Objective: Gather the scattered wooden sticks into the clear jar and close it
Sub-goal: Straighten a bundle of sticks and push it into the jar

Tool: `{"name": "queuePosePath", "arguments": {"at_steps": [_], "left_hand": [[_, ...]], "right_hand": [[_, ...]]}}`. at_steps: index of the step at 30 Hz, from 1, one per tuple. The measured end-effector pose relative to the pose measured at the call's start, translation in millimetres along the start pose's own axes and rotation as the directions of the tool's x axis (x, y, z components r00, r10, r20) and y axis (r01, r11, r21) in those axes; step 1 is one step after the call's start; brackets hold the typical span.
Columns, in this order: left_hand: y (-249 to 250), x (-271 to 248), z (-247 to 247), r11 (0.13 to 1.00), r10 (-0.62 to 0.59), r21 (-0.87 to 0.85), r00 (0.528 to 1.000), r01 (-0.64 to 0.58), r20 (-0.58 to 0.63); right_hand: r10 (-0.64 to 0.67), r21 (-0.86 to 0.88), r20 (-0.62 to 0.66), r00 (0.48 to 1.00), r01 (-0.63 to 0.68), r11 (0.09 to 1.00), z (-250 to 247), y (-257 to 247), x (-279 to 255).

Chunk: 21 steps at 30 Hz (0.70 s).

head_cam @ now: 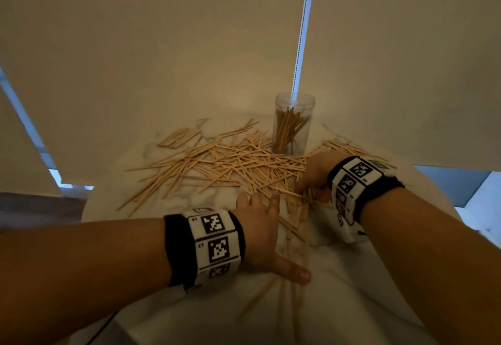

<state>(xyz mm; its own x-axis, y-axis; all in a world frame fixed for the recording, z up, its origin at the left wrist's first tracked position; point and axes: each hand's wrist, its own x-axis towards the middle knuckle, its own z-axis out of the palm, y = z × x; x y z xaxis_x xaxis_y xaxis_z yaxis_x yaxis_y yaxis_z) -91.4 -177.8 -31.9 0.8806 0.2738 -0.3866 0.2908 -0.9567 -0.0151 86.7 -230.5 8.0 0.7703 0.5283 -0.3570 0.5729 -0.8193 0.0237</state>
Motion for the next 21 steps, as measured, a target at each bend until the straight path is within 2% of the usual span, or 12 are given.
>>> {"name": "queuePosePath", "arguments": {"at_steps": [7,12,15,21], "left_hand": [[-47,32,-32,1.0,0.009,-0.025,0.999,-0.01,-0.038],[-66,45,-38,0.995,-0.098,-0.046,0.988,0.093,-0.118],[-70,50,-38,0.991,-0.129,-0.058,0.986,0.123,-0.105],[-75,49,-45,0.979,-0.192,0.052,0.978,0.197,-0.078]], "right_hand": [[0.01,0.055,0.005,1.0,-0.01,0.998,3,4,-6],[0.01,0.02,0.014,1.0,-0.011,1.0,4,6,-9],[0.011,0.0,0.009,1.0,-0.011,1.0,3,5,-9],[0.037,-0.016,0.083,0.996,-0.036,0.999,0,5,-13]]}}
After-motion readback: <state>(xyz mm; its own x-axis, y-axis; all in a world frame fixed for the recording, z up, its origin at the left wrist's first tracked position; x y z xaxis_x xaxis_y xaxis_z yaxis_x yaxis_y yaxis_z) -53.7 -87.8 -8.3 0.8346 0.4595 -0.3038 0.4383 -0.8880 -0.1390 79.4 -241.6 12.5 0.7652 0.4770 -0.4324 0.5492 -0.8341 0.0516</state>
